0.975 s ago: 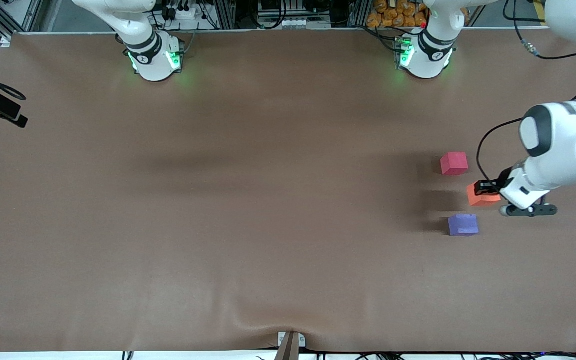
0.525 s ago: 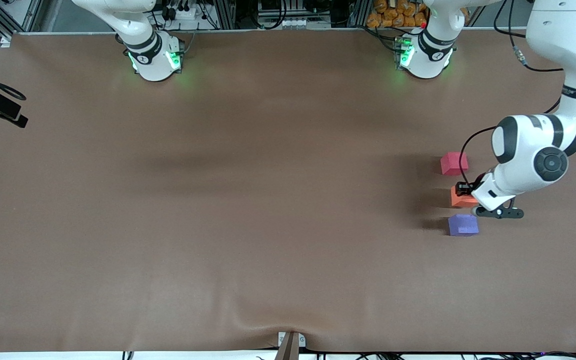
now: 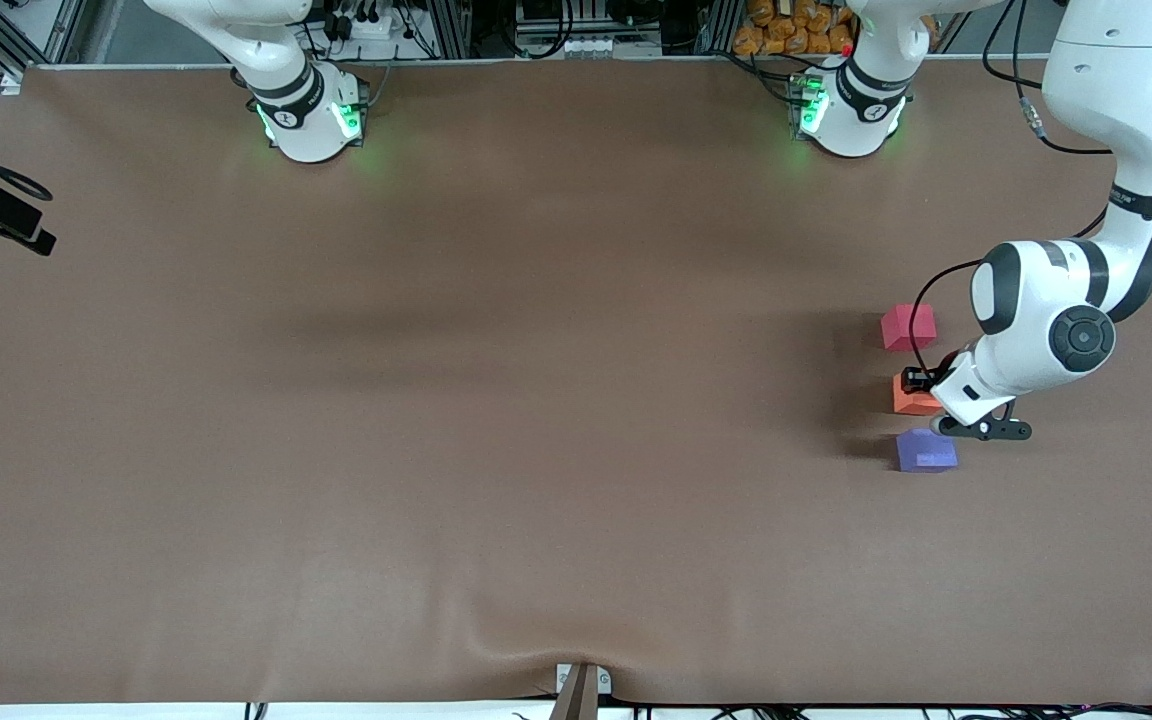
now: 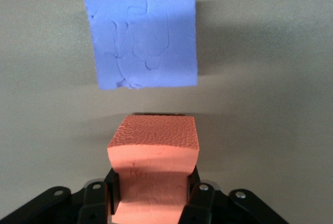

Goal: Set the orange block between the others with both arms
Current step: 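Lower the orange cube between the pink and purple cubes and open the left gripper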

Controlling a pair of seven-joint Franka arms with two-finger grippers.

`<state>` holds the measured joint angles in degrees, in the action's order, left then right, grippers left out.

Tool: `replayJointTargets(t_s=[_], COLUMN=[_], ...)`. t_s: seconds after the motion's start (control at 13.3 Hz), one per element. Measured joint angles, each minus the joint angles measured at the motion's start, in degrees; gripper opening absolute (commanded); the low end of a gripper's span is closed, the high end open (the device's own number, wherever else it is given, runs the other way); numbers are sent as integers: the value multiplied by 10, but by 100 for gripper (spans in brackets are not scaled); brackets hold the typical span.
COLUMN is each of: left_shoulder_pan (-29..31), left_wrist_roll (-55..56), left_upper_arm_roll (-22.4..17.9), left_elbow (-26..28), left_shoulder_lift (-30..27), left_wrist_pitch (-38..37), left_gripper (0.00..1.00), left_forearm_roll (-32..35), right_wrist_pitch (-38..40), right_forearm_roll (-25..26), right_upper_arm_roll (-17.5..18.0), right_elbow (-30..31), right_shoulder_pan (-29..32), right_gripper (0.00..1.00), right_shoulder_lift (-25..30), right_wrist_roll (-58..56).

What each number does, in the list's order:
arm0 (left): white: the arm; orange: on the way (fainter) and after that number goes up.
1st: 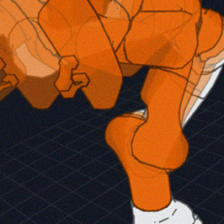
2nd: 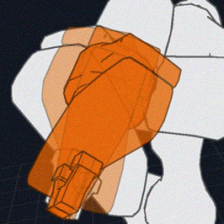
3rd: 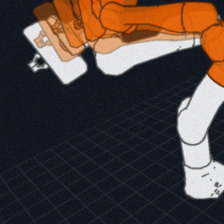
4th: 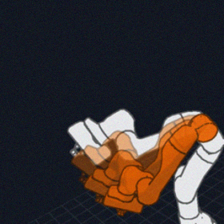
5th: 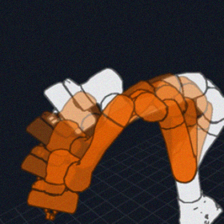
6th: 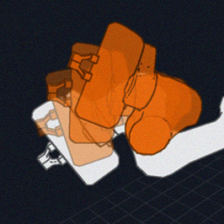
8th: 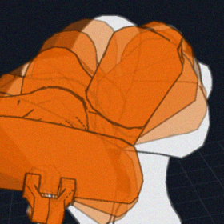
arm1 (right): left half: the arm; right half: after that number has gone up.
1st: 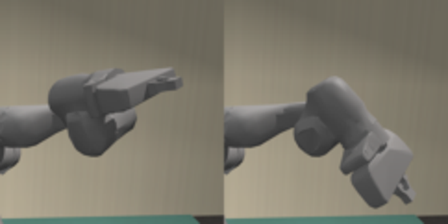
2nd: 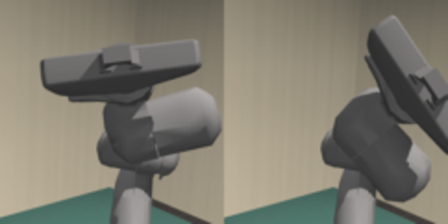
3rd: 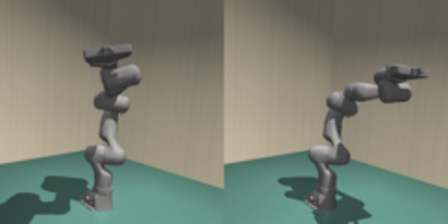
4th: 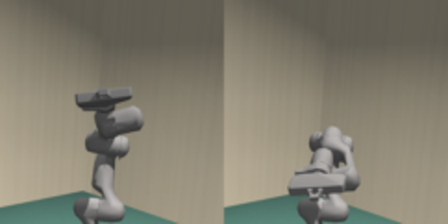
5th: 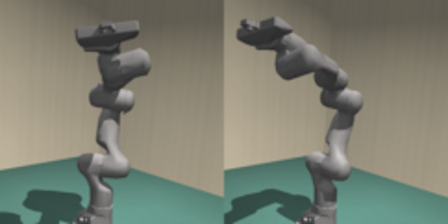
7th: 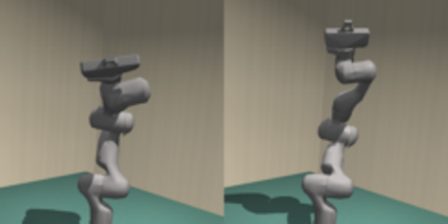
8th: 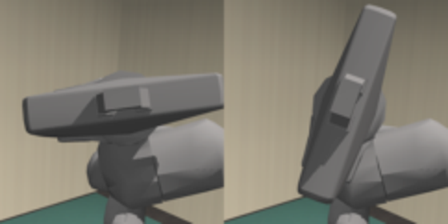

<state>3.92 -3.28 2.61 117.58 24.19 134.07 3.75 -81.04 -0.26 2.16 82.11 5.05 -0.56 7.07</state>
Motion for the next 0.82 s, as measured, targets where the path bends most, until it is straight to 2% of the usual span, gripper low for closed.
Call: replayJointTargets(t_s=[0.38, 0.6, 0.67, 0.75, 0.82], left_shoulder_pan=[2, 2, 2, 2, 2], left_wrist_roll=[19, 32, 32, 32, 32], left_upper_arm_roll=[-2, -2, -2, -2, -2], left_elbow=[2, 5, 5, 5, 5], left_shoulder_lift=[3, 4, 5, 5, 5], left_wrist_pitch=[0, 0, 0, 0, 0], left_gripper=[42, 45, 49, 67, 100], left_forearm_roll=[0, 0, 0, 0, 0], right_wrist_pitch=[0, 0, 0, 0, 0], right_forearm_roll=[0, 0, 0, 0, 0], right_upper_arm_roll=[2, 2, 2, 2, 2], right_elbow=[0, 0, 0, 0, 0], right_shoulder_pan=[0, 0, 0, 0, 0], right_gripper=[100, 100, 100, 100, 100], right_shoulder_lift=[0, 0, 0, 0, 0], right_wrist_roll=[0, 0, 0, 0, 0])
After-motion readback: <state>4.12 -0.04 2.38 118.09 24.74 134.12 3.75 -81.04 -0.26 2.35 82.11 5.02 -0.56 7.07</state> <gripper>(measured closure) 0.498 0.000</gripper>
